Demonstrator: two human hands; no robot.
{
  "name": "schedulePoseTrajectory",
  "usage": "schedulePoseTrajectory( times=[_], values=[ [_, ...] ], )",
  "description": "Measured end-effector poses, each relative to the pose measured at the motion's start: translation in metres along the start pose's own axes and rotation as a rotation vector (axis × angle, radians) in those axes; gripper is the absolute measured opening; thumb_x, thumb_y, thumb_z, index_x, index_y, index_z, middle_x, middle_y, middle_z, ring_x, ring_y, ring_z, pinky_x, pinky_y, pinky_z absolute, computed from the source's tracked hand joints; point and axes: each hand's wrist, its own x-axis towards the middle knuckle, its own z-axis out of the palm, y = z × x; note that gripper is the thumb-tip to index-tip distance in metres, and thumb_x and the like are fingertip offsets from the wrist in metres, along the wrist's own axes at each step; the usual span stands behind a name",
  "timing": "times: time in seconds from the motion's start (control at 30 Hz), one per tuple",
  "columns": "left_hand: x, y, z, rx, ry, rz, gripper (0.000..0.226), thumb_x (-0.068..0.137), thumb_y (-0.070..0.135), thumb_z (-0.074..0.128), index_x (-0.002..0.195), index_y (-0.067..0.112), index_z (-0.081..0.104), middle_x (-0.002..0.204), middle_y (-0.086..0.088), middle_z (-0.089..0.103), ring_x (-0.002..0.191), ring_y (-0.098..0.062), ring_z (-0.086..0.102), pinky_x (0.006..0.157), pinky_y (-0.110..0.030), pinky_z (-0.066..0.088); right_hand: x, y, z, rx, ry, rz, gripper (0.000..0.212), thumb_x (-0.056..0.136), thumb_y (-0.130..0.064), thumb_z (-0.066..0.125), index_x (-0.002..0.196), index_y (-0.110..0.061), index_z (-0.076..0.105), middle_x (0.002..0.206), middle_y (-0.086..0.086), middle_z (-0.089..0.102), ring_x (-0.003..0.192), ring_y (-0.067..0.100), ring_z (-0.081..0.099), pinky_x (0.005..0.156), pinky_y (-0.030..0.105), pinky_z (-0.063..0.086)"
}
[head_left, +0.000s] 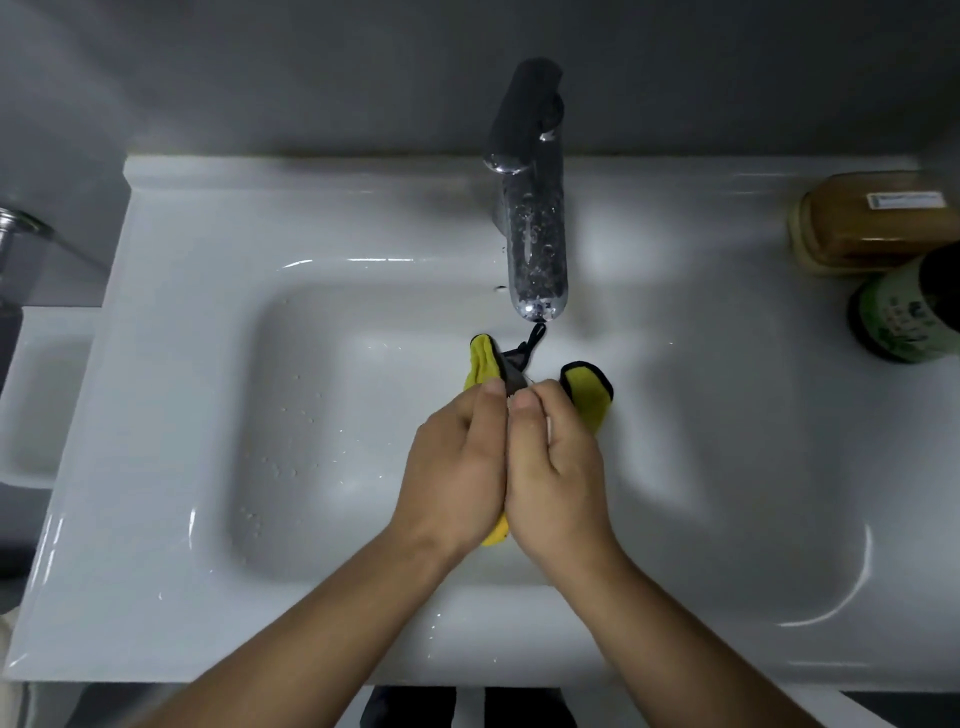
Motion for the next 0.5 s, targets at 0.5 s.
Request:
schedulePoseTrajectory(
  times=[0.5],
  values=[
    [-0.005,-0.001,-0.009,-0.029,0.105,0.148,0.039,0.104,0.034,0.042,0.066,0.026,0.045,0.056,0.014,0.052,0.052,-0.003,0.047,0.050,-0.019,0.037,-0.001,-0.031,-0.016,0.255,-0.112,0.356,0.032,0.100,-0.043,0.052,0.082,-0.023,0.070,0.073,-0.004,0.074,0.068,0.011,0.070,0.057,0.026,0.054]
  ],
)
